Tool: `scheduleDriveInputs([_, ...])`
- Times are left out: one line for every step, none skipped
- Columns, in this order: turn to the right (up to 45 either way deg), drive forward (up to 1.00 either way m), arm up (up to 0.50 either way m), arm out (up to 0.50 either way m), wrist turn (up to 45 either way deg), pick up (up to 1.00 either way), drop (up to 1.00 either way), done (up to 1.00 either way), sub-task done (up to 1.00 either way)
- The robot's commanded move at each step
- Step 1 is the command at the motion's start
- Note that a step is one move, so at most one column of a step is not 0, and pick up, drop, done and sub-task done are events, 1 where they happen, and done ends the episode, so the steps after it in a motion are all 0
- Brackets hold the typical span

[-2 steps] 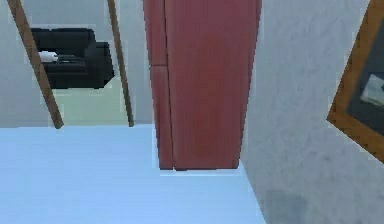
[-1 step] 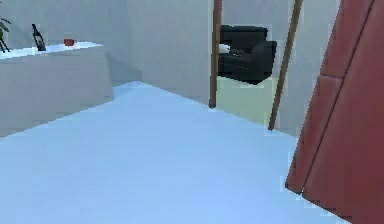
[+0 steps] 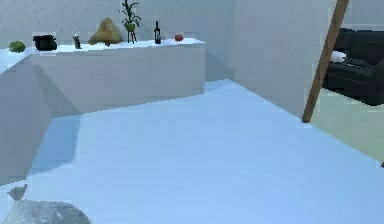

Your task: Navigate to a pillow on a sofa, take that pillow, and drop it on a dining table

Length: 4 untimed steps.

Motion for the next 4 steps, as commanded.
scheduleDriveInputs([0.0,0.20,0.00,0.00,0.0,0.00,0.00,0.00,0.00])
scheduleDriveInputs([42.0,0.00,0.00,0.00,0.0,0.00,0.00,0.00,0.00])
scheduleDriveInputs([0.0,1.00,0.00,0.00,0.0,0.00,0.00,0.00,0.00])
scheduleDriveInputs([0.0,1.00,0.00,0.00,0.0,0.00,0.00,0.00,0.00])
